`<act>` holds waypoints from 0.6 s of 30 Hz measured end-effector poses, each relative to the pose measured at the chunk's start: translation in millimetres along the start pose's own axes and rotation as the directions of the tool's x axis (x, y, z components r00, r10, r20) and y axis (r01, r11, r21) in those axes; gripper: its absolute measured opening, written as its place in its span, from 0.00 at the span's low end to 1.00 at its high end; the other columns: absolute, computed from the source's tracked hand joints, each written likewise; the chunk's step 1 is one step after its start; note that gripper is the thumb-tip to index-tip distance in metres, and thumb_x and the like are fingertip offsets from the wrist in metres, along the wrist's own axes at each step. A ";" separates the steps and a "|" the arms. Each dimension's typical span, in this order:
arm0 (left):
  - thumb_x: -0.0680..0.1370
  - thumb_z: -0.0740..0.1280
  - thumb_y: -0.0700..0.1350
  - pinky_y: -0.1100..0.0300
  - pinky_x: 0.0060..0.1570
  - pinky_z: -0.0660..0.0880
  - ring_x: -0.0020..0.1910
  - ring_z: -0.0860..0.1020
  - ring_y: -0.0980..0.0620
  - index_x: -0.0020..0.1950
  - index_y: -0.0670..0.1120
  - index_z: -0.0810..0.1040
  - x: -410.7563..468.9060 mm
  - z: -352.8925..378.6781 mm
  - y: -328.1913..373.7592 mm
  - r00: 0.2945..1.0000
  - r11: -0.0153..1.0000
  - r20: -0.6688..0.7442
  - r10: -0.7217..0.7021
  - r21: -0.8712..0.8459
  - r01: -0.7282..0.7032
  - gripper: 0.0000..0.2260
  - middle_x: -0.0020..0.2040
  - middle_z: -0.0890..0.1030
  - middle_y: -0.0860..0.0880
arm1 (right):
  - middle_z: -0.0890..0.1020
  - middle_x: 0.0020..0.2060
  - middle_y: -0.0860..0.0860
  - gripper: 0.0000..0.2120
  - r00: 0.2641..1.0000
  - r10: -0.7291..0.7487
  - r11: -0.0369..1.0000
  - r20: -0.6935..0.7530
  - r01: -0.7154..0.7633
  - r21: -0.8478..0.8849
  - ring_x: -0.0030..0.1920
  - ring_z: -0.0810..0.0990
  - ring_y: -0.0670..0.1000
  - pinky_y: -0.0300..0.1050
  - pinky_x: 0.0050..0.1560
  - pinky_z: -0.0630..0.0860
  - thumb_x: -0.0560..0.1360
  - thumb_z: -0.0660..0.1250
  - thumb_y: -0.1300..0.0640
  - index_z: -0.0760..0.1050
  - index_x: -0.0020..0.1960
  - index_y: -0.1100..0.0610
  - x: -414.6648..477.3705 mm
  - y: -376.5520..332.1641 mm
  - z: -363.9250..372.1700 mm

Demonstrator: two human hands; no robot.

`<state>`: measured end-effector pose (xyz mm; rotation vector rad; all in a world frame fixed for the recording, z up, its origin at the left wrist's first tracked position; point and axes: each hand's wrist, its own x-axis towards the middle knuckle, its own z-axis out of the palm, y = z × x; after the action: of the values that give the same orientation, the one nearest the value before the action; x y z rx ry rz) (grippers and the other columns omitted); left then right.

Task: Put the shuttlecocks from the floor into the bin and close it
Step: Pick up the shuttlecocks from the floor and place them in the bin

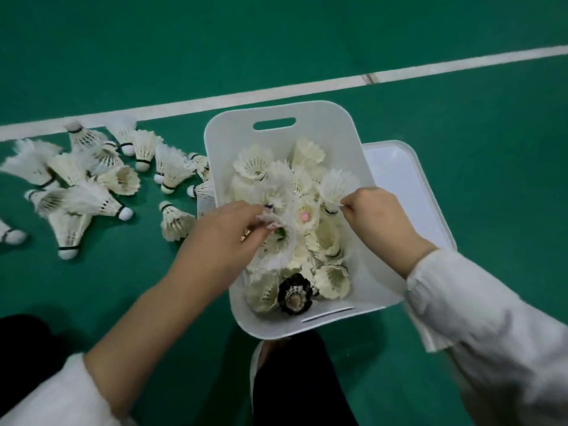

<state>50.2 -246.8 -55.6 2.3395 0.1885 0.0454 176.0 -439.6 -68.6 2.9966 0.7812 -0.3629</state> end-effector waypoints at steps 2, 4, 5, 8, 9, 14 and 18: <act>0.76 0.66 0.47 0.55 0.45 0.75 0.43 0.78 0.54 0.52 0.49 0.81 -2.9 3.5 2.5 1.000 1.000 0.018 0.020 0.018 -0.020 0.08 0.44 0.81 0.52 | 0.80 0.39 0.60 0.08 0.998 0.012 1.000 0.060 -0.011 -0.023 0.44 0.80 0.60 0.47 0.40 0.71 0.73 0.60 0.66 0.76 0.39 0.63 5.3 -4.3 10.2; 0.76 0.66 0.46 0.56 0.46 0.75 0.44 0.78 0.54 0.53 0.49 0.81 -3.5 6.1 4.2 0.999 1.000 0.039 0.019 0.021 -0.020 0.08 0.45 0.81 0.53 | 0.75 0.33 0.59 0.09 0.993 -0.001 0.999 0.121 0.006 -0.039 0.42 0.78 0.59 0.45 0.37 0.66 0.72 0.59 0.70 0.70 0.35 0.62 8.6 -8.4 17.5; 0.76 0.66 0.47 0.56 0.46 0.75 0.44 0.78 0.55 0.53 0.50 0.81 -2.8 7.3 4.8 0.999 1.000 0.045 0.013 0.023 -0.014 0.08 0.45 0.81 0.53 | 0.75 0.34 0.59 0.09 0.989 -0.003 0.999 0.149 0.010 -0.041 0.43 0.78 0.59 0.45 0.37 0.65 0.72 0.58 0.71 0.67 0.34 0.62 9.5 -9.5 19.9; 0.76 0.66 0.48 0.55 0.46 0.75 0.44 0.78 0.55 0.53 0.50 0.81 1.1 10.8 5.5 0.999 1.000 0.052 -0.004 0.031 0.003 0.08 0.45 0.81 0.53 | 0.77 0.40 0.59 0.09 0.980 -0.016 1.000 0.197 0.021 -0.022 0.49 0.79 0.60 0.46 0.39 0.66 0.72 0.56 0.71 0.68 0.37 0.62 12.9 -7.8 24.0; 0.76 0.65 0.48 0.54 0.46 0.75 0.44 0.78 0.55 0.53 0.49 0.81 1.9 11.5 5.4 0.999 0.999 0.052 -0.014 0.033 0.012 0.08 0.44 0.81 0.53 | 0.76 0.41 0.58 0.08 0.978 -0.019 0.999 0.205 0.026 -0.032 0.50 0.79 0.60 0.46 0.40 0.66 0.73 0.56 0.71 0.70 0.39 0.63 12.4 -7.8 23.6; 0.77 0.63 0.49 0.53 0.44 0.74 0.41 0.76 0.53 0.49 0.48 0.81 2.5 13.3 6.4 0.996 0.995 0.043 -0.075 0.068 0.072 0.08 0.41 0.78 0.53 | 0.77 0.56 0.57 0.16 0.985 -0.038 0.999 0.167 0.033 0.034 0.55 0.78 0.60 0.51 0.55 0.75 0.76 0.59 0.61 0.73 0.63 0.57 -10.2 -8.0 -0.6; 0.77 0.62 0.50 0.55 0.39 0.71 0.39 0.74 0.53 0.47 0.50 0.79 3.1 12.3 11.7 0.997 0.992 0.025 -0.079 0.103 0.076 0.07 0.38 0.76 0.54 | 0.81 0.49 0.49 0.13 0.999 0.038 0.964 -0.030 -0.029 0.265 0.47 0.80 0.54 0.46 0.47 0.74 0.78 0.59 0.50 0.76 0.59 0.51 -32.5 -8.5 -27.6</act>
<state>55.8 -263.1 -56.0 2.4304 0.2733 -0.0372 150.3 -445.5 -34.0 3.2683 0.7372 -0.4493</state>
